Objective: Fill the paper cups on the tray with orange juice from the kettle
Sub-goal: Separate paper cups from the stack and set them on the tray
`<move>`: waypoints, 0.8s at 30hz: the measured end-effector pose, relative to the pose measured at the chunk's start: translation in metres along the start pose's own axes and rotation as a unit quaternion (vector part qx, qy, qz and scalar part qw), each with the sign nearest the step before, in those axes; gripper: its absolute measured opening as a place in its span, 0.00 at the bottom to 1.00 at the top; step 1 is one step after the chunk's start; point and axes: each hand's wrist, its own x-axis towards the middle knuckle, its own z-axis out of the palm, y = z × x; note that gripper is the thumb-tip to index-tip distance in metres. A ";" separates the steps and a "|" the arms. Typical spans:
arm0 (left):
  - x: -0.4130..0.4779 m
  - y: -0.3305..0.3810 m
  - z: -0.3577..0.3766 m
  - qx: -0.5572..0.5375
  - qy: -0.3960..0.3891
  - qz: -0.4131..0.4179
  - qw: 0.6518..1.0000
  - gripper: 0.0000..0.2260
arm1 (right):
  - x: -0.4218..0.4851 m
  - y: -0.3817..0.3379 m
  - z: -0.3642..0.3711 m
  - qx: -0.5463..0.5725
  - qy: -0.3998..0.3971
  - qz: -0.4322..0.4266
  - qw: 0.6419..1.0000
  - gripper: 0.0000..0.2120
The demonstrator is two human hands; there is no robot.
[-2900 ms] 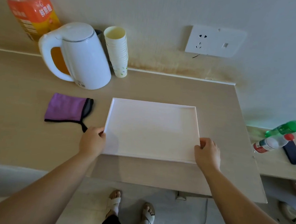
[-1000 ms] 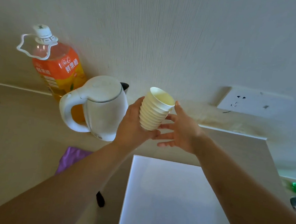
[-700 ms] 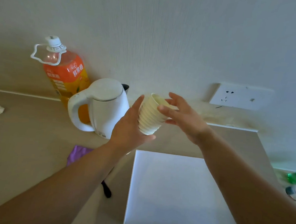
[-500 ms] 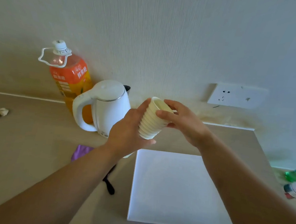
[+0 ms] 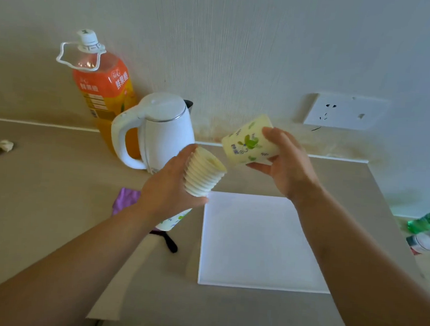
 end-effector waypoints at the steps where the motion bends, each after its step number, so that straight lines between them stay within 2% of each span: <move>1: -0.001 -0.003 -0.003 -0.019 0.006 -0.019 1.000 0.47 | -0.001 0.003 -0.006 0.007 0.016 -0.003 1.000 0.24; 3: -0.005 -0.010 -0.008 -0.057 0.020 -0.057 0.997 0.48 | -0.004 0.019 -0.017 -0.035 0.040 -0.013 0.998 0.28; 5: -0.009 -0.015 -0.010 -0.083 0.038 -0.070 0.993 0.48 | -0.009 0.044 -0.024 -0.134 0.036 -0.021 0.990 0.33; 8: -0.016 -0.019 -0.007 -0.113 0.043 -0.070 0.990 0.48 | -0.010 0.086 -0.021 -0.300 0.024 -0.022 0.953 0.39; 11: -0.022 -0.022 -0.005 -0.134 0.036 -0.070 0.988 0.48 | -0.008 0.115 -0.013 -0.376 0.005 -0.027 0.926 0.42; 17: -0.031 -0.024 -0.005 -0.143 0.032 -0.068 0.987 0.48 | -0.003 0.141 -0.005 -0.384 0.016 -0.051 0.922 0.45; 21: -0.036 -0.026 -0.005 -0.144 0.028 -0.073 0.986 0.47 | -0.003 0.154 -0.011 -0.337 0.007 -0.033 0.941 0.54; 24: -0.037 -0.025 -0.006 -0.137 0.024 -0.075 0.987 0.47 | -0.006 0.166 -0.020 -0.315 0.017 -0.005 0.949 0.50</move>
